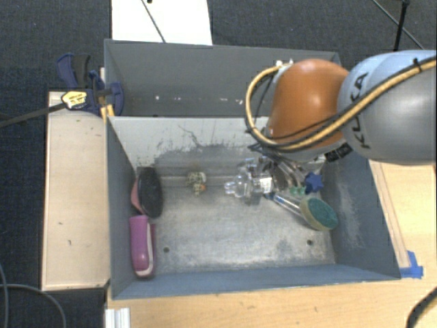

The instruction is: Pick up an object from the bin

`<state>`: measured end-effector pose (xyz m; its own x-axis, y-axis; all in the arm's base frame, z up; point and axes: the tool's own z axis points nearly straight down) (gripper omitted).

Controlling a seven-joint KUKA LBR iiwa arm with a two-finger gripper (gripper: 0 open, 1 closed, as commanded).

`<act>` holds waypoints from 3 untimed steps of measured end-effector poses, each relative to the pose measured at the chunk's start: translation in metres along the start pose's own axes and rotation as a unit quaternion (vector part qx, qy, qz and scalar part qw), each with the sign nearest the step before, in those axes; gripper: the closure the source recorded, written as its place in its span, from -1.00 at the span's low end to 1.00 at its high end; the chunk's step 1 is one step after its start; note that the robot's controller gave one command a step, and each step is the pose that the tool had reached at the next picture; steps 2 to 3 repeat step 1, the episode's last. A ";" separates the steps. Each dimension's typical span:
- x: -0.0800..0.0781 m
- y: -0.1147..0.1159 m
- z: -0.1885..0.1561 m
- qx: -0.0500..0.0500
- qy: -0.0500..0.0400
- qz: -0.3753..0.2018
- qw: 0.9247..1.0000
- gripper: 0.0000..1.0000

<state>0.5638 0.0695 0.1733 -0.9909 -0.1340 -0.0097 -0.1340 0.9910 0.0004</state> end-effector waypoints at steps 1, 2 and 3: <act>0.003 0.007 -0.076 0.000 -0.001 -0.004 1.000 1.00; 0.003 0.007 -0.076 0.000 -0.001 -0.004 1.000 1.00; 0.003 0.007 -0.076 0.000 -0.001 -0.004 1.000 1.00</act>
Offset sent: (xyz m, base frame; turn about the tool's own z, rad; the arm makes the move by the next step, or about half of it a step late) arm -0.0073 0.0060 0.0708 -0.0014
